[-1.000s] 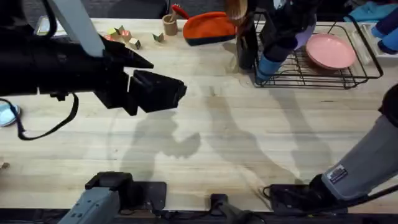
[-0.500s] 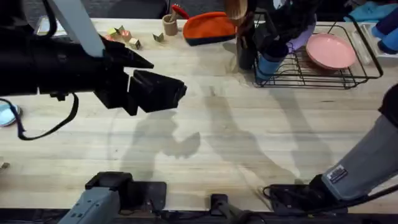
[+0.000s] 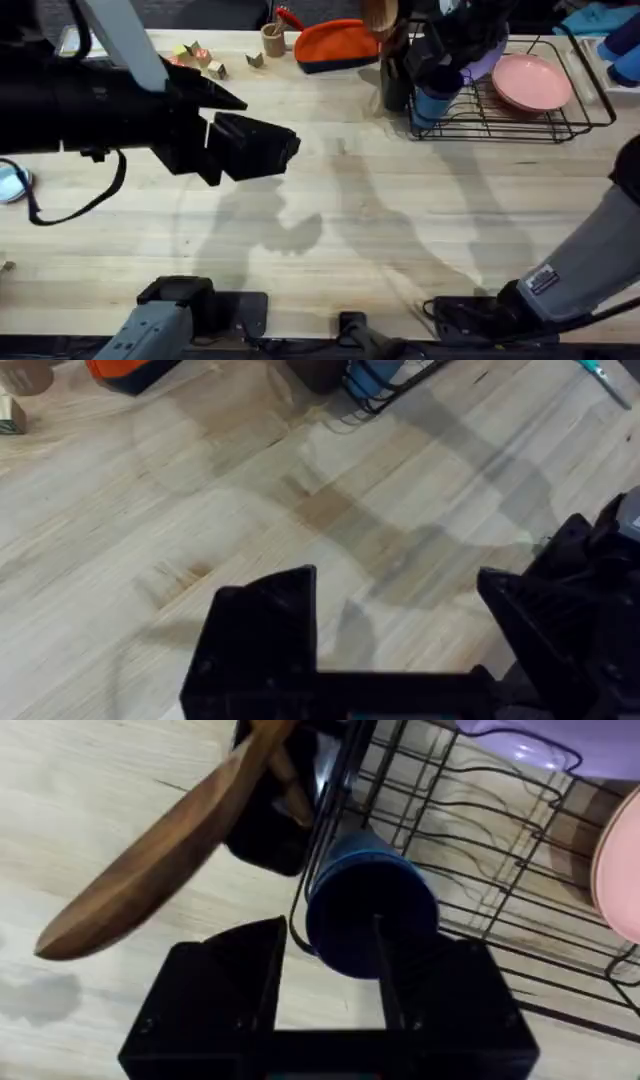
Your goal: Pick up the cup on the table and put them onto the rack.
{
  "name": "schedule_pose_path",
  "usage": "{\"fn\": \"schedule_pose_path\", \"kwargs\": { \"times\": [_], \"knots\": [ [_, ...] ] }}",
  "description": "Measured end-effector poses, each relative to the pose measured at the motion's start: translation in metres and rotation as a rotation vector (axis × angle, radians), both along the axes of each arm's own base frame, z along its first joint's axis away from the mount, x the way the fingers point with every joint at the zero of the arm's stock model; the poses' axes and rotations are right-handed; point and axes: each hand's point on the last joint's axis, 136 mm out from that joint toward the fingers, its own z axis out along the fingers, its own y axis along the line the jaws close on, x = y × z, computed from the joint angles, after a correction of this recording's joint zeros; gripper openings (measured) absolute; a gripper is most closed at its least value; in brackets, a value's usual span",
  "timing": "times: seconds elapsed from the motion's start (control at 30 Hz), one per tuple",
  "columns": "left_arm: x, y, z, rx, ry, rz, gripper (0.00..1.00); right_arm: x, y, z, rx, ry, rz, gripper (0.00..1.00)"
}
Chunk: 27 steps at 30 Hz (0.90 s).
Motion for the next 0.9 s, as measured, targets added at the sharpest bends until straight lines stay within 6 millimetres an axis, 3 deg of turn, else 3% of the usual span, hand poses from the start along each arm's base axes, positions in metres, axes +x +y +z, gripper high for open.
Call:
{"fn": "schedule_pose_path", "kwargs": {
  "times": [0.33,0.73,0.9],
  "knots": [
    [0.000,0.000,0.000,0.000,0.000,0.000,0.993,-0.005,-0.001,0.008,0.002,-0.009,0.000,0.543],
    [0.000,0.000,0.000,0.000,0.000,0.000,0.994,-0.029,-0.007,0.077,0.040,-0.170,0.000,0.592],
    [0.000,0.000,0.000,0.000,0.000,0.000,0.993,-0.040,-0.009,0.099,0.053,-0.227,0.000,0.673]
  ]
}}
